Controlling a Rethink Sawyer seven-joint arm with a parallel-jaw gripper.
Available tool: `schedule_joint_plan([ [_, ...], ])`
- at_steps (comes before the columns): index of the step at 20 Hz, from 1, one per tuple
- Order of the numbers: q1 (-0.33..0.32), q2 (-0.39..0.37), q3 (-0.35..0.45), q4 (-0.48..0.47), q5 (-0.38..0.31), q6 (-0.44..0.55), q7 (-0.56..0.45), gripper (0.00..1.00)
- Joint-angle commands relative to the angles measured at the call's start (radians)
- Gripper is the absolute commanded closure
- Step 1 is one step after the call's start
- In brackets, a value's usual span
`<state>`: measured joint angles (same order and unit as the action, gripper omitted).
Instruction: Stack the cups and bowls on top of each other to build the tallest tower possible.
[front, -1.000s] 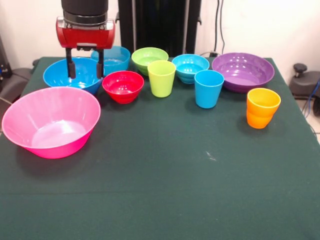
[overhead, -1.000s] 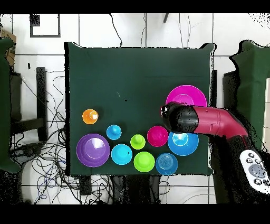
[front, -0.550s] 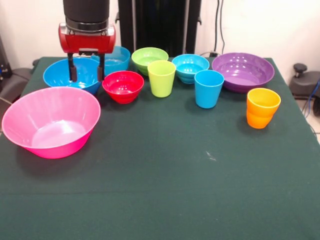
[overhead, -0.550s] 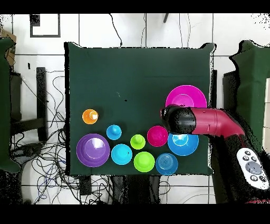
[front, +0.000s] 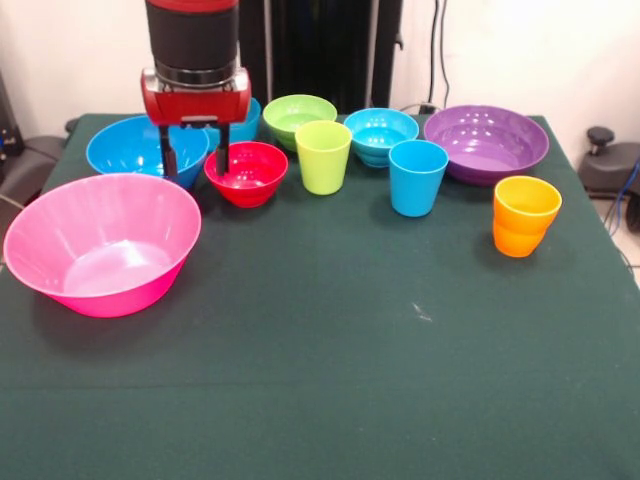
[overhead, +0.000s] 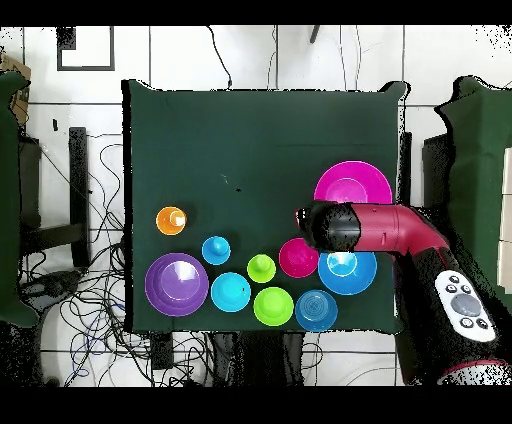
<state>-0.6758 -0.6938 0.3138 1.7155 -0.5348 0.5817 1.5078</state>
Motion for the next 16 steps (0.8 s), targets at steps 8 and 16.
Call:
schedule_joint_plan([
  [8,0.060,0.112,-0.028,-0.119,-0.113,-0.089,0.033,0.00],
  [16,0.060,0.158,-0.012,-0.190,-0.110,-0.056,-0.011,0.00],
])
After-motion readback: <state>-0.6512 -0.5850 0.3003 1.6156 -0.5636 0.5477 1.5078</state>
